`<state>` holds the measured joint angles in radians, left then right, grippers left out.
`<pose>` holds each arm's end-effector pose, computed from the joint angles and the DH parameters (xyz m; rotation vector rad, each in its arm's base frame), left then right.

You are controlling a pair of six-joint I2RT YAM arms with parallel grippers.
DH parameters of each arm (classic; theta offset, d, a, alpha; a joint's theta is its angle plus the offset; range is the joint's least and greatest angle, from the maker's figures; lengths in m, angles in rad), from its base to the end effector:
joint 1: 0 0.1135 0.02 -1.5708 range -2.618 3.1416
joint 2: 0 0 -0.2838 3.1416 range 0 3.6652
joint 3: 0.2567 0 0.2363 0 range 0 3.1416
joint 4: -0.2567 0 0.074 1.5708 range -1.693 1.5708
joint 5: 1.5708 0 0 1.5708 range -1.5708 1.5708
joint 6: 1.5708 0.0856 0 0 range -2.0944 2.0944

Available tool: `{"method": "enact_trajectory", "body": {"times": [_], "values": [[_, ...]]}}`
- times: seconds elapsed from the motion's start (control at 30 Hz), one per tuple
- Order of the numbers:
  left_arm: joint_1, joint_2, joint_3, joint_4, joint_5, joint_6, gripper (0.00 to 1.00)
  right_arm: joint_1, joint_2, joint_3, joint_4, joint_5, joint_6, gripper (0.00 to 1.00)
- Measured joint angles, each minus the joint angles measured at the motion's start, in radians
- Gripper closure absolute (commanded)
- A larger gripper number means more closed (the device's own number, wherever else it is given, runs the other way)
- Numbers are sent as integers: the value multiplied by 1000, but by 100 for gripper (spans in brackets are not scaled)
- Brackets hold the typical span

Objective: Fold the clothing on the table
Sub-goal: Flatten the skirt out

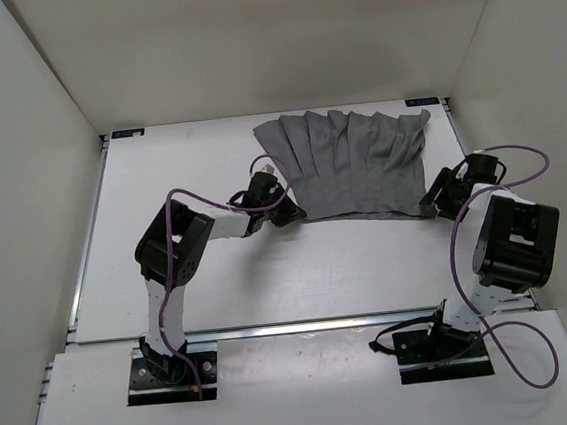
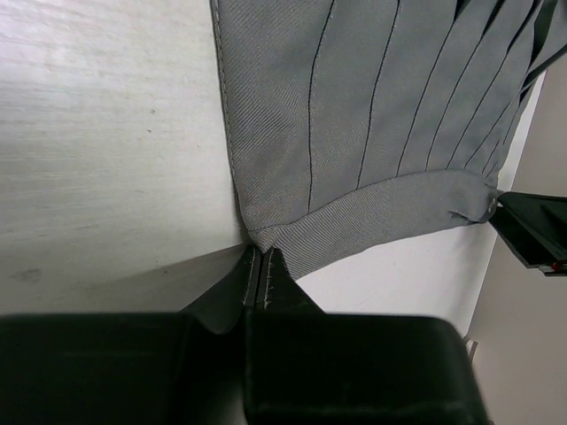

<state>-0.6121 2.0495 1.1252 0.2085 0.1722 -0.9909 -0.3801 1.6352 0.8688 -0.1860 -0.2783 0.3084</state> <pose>0.3646 -0.2739 0.1152 -0.3730 2.4667 -0.9656 0.3199 -0.1025 0.1541 0.7375 2.3880 0.3209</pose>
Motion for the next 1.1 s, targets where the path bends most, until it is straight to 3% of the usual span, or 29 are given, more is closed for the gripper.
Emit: {"method": "enact_trajectory", "body": {"times": [0.07,0.37,0.47,0.57,0.6,0.9,1.1], "values": [[4,-2,0,-3,0,5,100,11,2,3,-6,4,7,43],[16,-4,-1,-6,0,7,100,54,2,1,-34,-1,35,60],[21,-10,-2,-6,0,8,100,57,2,-6,-34,-1,44,71],[21,-21,-8,-6,2,11,100,72,2,-12,-37,0,52,97],[21,-26,-10,-6,3,14,100,78,2,-12,-40,0,50,100],[64,-121,-42,-102,7,115,100,167,20,59,-117,24,53,100],[150,-376,-153,-236,-40,220,100,299,-52,88,-126,-9,69,99]]}}
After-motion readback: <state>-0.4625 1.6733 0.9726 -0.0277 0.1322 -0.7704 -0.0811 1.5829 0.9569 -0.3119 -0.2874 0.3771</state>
